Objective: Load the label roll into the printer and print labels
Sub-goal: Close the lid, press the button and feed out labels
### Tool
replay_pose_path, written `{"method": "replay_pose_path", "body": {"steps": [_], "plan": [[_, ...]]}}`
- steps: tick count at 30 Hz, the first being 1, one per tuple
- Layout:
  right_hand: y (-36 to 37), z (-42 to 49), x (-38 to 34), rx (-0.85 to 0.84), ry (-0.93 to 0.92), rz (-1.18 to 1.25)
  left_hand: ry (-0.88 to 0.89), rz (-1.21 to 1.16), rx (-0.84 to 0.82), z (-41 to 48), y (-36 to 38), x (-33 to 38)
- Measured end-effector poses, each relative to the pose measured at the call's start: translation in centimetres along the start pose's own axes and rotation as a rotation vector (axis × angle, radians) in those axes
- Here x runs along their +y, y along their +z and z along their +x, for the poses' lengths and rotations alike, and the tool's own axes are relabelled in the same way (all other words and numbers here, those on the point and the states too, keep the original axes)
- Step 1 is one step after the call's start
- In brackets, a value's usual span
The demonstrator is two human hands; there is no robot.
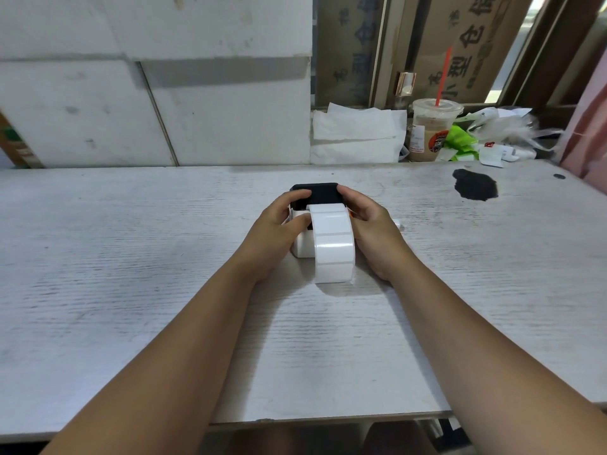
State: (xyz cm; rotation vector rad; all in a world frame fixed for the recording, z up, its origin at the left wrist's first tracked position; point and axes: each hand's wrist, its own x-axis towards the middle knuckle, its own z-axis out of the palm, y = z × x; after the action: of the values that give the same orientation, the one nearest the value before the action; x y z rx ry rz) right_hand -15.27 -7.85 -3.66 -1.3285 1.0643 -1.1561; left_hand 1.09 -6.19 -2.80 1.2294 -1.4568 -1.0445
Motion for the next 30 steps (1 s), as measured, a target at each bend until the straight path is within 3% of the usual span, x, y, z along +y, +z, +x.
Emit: {"method": "replay_pose_path", "body": {"steps": [9,14,30], "plan": [[0.21,-0.07,-0.41,0.142,0.051,0.097,-0.058,-0.144,0.068,0.31,-0.05,-0.17],[0.07,0.12,-0.45,0.205,0.092,0.149,-0.108,-0.17,0.204,0.58,0.01,-0.3],[0.28,-0.21,-0.41,0.196,0.078,0.12,-0.048,-0.118,0.101,0.29,0.0,-0.66]]}}
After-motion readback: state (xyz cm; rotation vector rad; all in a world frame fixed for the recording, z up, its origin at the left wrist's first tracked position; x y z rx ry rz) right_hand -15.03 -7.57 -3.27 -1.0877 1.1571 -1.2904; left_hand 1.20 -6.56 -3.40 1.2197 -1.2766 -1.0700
